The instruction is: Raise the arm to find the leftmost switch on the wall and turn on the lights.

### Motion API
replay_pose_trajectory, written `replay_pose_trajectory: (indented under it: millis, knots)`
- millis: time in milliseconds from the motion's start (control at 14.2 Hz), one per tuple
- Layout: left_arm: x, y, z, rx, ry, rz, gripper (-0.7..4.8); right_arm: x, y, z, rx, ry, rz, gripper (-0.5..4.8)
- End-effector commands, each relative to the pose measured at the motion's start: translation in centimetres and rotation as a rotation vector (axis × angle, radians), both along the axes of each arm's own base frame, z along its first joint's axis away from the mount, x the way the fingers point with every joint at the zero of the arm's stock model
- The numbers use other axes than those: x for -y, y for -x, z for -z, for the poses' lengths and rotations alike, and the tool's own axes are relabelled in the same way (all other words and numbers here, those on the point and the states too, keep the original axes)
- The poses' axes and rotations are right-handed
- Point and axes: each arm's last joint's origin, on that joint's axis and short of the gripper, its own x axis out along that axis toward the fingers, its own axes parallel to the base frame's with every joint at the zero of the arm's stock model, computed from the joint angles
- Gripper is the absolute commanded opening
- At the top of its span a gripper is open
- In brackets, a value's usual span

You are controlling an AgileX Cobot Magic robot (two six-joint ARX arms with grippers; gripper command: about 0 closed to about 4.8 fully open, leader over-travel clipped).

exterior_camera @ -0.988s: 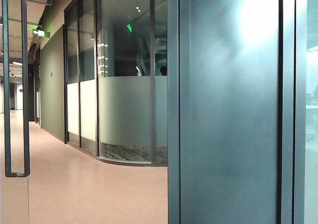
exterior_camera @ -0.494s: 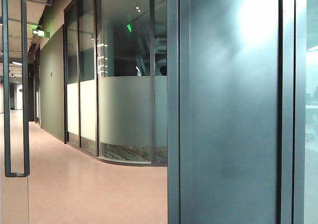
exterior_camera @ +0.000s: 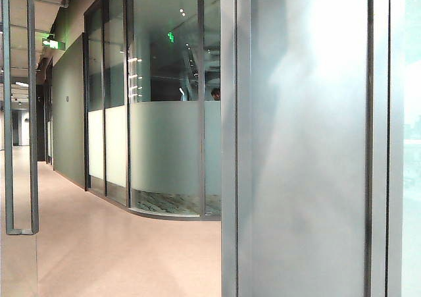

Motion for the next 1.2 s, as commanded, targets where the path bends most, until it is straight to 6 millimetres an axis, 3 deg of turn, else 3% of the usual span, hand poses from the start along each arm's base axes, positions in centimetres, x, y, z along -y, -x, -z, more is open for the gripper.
replay_pose_trajectory:
  millis: [71,141,494,635,776,847,917,1058,1199]
  knots:
    - [-0.1,0.6,-0.4,0.031,0.003,0.000,-0.05,0.8,3.5,-2.6,0.070,-0.011,-0.050,-0.01]
    - [-0.1,1.0,-0.6,0.045,0.004,0.000,-0.05,1.6,5.9,-3.9,0.072,-0.011,-0.049,-0.01]
    - [-0.2,3.2,-1.3,0.075,0.019,-0.031,-0.05,4.1,13.6,-6.8,0.097,0.030,0.041,-0.01]
    - [-0.6,5.2,-1.5,0.097,0.058,-0.211,-0.05,5.4,17.3,-7.7,0.091,0.015,0.096,-0.01]
    - [-1.5,8.0,-1.2,0.092,0.072,-0.570,-0.05,6.7,21.0,-8.0,0.068,0.008,0.178,-0.01]
    - [-2.2,10.7,-0.7,0.075,0.049,-0.827,-0.05,7.7,24.0,-7.8,0.041,0.031,0.218,-0.01]
    - [-2.5,12.1,-0.3,0.079,0.033,-0.917,-0.05,8.2,25.4,-7.4,0.030,0.030,0.240,-0.01]
    - [-3.0,14.7,1.2,0.101,0.024,-1.048,-0.05,9.2,27.6,-5.5,-0.002,-0.015,0.349,-0.01]
    - [-3.2,16.7,3.9,0.092,0.032,-1.096,-0.05,10.0,29.0,-2.6,-0.037,-0.044,0.435,-0.01]
